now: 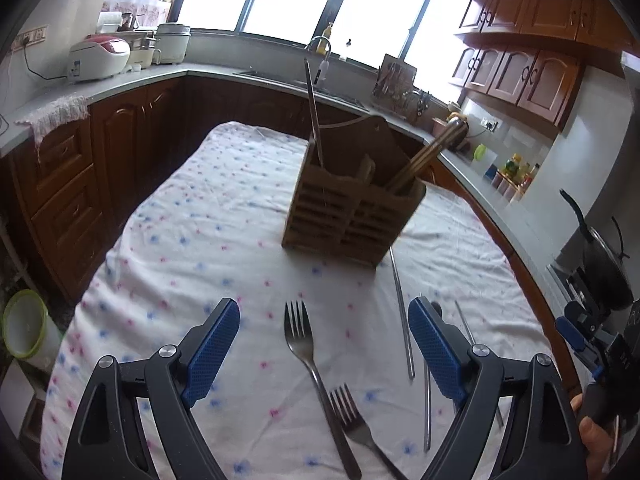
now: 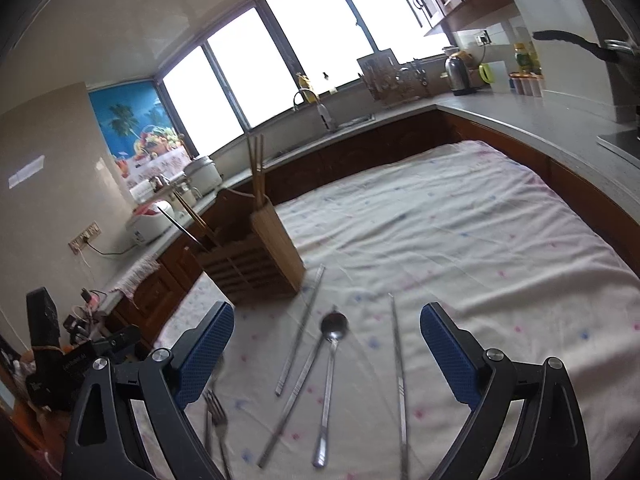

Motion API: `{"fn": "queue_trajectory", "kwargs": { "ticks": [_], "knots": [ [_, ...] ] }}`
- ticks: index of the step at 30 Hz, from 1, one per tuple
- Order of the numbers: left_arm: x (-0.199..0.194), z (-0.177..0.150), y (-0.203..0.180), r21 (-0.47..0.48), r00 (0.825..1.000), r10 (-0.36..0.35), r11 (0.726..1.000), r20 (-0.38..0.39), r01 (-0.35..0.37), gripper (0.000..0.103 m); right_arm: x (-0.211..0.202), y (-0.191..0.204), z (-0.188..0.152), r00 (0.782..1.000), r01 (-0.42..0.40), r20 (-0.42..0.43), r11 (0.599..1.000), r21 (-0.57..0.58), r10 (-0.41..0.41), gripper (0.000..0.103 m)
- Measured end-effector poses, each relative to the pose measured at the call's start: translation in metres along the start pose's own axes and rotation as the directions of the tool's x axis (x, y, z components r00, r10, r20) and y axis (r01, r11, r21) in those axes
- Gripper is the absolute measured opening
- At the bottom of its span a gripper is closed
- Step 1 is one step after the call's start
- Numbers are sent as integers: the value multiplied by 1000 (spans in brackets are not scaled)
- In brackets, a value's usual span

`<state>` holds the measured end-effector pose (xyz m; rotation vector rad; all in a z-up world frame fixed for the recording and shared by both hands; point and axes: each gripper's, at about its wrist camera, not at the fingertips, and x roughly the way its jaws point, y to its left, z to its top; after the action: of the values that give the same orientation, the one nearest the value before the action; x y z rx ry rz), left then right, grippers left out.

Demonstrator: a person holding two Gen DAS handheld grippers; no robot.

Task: Organize utensils
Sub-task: 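Move both open tools back toward the metal chopsticks on the cloth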

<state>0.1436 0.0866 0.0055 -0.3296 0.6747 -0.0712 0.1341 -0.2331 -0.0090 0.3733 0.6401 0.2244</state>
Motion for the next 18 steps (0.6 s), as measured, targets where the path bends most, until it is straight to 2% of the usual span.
{"fn": "queue_trajectory", "kwargs": {
  "ticks": [6, 18],
  "knots": [
    [7, -11, -15, 22, 999, 7, 1000, -37, -6, 86, -1, -13, -12, 999, 35, -29, 999, 5, -35, 96],
    [28, -12, -41, 86, 997, 15, 996, -74, -9, 85, 11, -20, -15, 995, 59, -76, 998, -25, -61, 96]
  ]
}}
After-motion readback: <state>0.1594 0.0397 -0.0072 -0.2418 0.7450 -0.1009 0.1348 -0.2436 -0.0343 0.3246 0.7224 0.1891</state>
